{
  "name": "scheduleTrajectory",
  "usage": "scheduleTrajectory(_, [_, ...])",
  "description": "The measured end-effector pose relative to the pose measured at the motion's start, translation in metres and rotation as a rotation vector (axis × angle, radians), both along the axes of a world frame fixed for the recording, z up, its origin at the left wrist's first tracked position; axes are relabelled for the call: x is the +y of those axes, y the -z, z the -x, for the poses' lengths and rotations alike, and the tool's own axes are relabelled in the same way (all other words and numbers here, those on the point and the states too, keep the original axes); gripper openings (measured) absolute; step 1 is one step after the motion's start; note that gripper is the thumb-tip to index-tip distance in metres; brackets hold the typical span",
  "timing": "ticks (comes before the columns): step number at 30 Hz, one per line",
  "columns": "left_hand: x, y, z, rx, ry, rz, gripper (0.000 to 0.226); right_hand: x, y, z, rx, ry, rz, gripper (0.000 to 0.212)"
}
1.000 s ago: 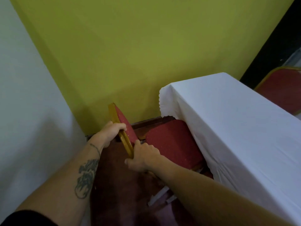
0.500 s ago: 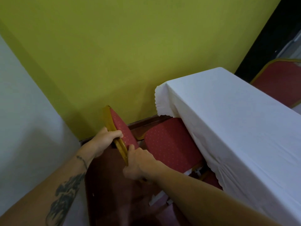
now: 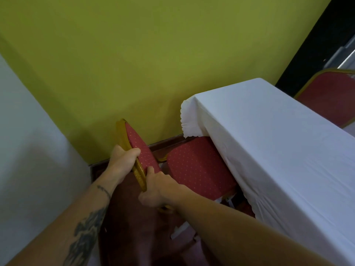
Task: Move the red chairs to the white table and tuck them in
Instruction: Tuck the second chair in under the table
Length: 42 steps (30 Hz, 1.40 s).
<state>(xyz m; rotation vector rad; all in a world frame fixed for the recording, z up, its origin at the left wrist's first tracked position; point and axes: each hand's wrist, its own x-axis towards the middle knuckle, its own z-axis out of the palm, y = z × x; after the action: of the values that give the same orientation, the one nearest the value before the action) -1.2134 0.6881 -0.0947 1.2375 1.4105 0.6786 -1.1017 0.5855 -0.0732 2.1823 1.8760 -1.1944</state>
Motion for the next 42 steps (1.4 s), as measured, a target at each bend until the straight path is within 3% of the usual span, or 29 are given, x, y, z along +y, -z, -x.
scheduleTrajectory(5, [0.002, 0.0, 0.006, 0.027, -0.014, 0.008, 0.035, -0.002, 0.002, 0.011, 0.002, 0.017, 0.0, 0.089])
scheduleTrajectory(9, [0.006, -0.004, 0.036, 0.034, 0.014, 0.108, 0.022, -0.005, 0.006, 0.032, 0.035, -0.019, 0.008, 0.087])
scheduleTrajectory(12, [0.007, -0.003, 0.061, 0.062, 0.046, 0.174, 0.045, -0.006, 0.01, 0.051, 0.058, -0.042, 0.033, 0.09])
scheduleTrajectory(15, [-0.001, -0.009, 0.069, 0.051, 0.052, 0.147, 0.024, -0.007, 0.01, 0.063, 0.068, -0.061, 0.068, 0.091])
scheduleTrajectory(20, [-0.003, -0.011, 0.07, 0.05, 0.06, 0.116, 0.027, -0.011, 0.008, 0.066, 0.008, -0.063, 0.017, 0.091])
scheduleTrajectory(27, [-0.005, -0.013, 0.039, 0.049, 0.076, 0.049, 0.013, -0.015, 0.002, 0.043, -0.039, -0.048, -0.042, 0.079])
scheduleTrajectory(42, [-0.036, 0.002, -0.093, -0.007, 0.08, -0.078, 0.022, -0.046, -0.015, -0.08, -0.08, 0.191, 0.004, 0.079])
